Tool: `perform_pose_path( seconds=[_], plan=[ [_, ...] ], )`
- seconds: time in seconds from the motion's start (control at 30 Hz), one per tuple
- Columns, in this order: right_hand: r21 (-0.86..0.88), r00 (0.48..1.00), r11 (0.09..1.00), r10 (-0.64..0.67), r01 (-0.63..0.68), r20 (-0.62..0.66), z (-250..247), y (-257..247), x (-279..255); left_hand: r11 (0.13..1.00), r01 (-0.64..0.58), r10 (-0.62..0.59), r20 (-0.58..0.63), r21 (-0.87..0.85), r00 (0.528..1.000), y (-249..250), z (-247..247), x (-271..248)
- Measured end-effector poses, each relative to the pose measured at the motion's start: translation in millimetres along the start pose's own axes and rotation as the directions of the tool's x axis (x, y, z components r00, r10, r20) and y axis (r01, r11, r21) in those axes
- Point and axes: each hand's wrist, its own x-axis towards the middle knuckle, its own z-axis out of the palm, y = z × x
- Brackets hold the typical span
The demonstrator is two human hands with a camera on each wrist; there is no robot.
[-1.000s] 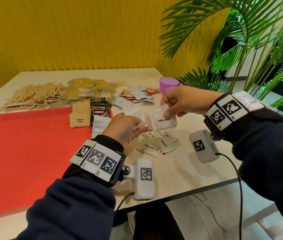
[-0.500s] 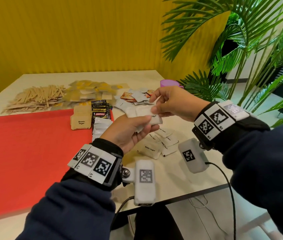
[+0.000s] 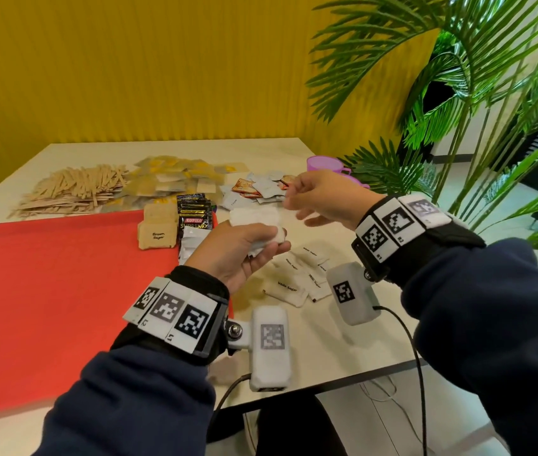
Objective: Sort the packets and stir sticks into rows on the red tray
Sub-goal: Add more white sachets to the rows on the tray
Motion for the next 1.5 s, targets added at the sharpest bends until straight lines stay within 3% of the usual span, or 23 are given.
perform_pose_path(
  seconds=[0.07, 0.17, 0.27, 0.47, 0.53, 0.6, 0.67, 0.77, 0.83, 1.0, 1.07, 1.13, 1.17, 1.23, 1.3, 1.37, 1.43, 1.5],
  plan=[
    [-0.327, 0.990, 0.935, 0.138, -0.134, -0.013, 0, 10, 8, 1.000, -0.020, 0.020, -0.009, -0.007, 1.000, 2, -3, 0],
    [-0.674, 0.958, 0.711, 0.286, -0.200, 0.017, 8, 23, 16, 0.999, -0.047, 0.047, -0.009, 0.000, 0.999, 4, -3, 0],
    [-0.756, 0.940, 0.626, 0.338, -0.192, 0.041, 14, 35, 25, 0.998, -0.055, 0.055, 0.007, 0.025, 0.998, 4, -1, -2],
    [-0.792, 0.944, 0.588, 0.326, -0.163, 0.048, 26, 62, 34, 0.990, -0.077, 0.073, 0.036, 0.114, 0.997, 2, -6, 0],
    [-0.773, 0.961, 0.621, 0.271, -0.132, 0.053, 22, 58, 36, 0.992, -0.076, 0.073, 0.033, 0.103, 0.997, 3, -8, 1],
    [-0.685, 0.968, 0.716, 0.244, -0.134, 0.066, 12, 43, 35, 0.995, -0.070, 0.068, 0.033, 0.075, 0.997, 4, -9, 1],
    [-0.488, 0.988, 0.868, 0.137, -0.087, 0.067, -2, 28, 27, 0.997, -0.057, 0.056, 0.022, 0.049, 0.998, 4, -9, 1],
    [-0.169, 0.996, 0.983, -0.070, 0.078, 0.052, -23, 9, 11, 0.999, -0.034, 0.034, -0.024, 0.018, 0.999, 4, -7, 3],
    [0.009, 0.984, 0.987, -0.158, 0.158, 0.084, -27, -2, -1, 1.000, -0.029, 0.029, -0.018, 0.003, 0.999, 2, -3, 4],
    [0.062, 0.930, 0.982, -0.187, 0.176, 0.317, -8, -14, -13, 0.996, -0.071, 0.070, 0.022, 0.052, 0.997, -3, 6, 2],
    [0.142, 0.951, 0.980, -0.175, 0.143, 0.254, -4, -13, -11, 0.993, -0.099, 0.100, -0.015, 0.064, 0.995, -4, 5, 1],
    [0.182, 0.989, 0.980, -0.097, 0.075, 0.113, -5, -7, -7, 0.991, -0.118, 0.123, -0.069, 0.063, 0.990, -2, 2, 1],
    [0.149, 0.997, 0.989, -0.035, 0.025, 0.070, -5, -1, -5, 0.990, -0.128, 0.132, -0.091, 0.052, 0.987, -1, 0, 0],
    [-0.089, 0.991, 0.992, 0.098, -0.089, 0.095, -2, 12, -3, 0.988, -0.153, 0.154, -0.120, 0.022, 0.981, 1, -2, -1],
    [-0.408, 0.957, 0.906, 0.212, -0.116, 0.198, 6, 21, -7, 0.984, -0.178, 0.176, -0.142, -0.006, 0.974, 2, -1, -1],
    [-0.617, 0.911, 0.784, 0.298, -0.063, 0.286, 16, 23, -16, 0.981, -0.191, 0.183, -0.157, -0.038, 0.971, 2, 0, -2],
    [-0.716, 0.889, 0.698, 0.337, -0.016, 0.309, 25, 21, -21, 0.977, -0.207, 0.199, -0.153, -0.042, 0.968, 2, 2, -4],
    [-0.742, 0.892, 0.670, 0.349, -0.024, 0.286, 33, 21, -20, 0.974, -0.225, 0.222, -0.131, -0.010, 0.966, 3, 5, -5]
  ],
)
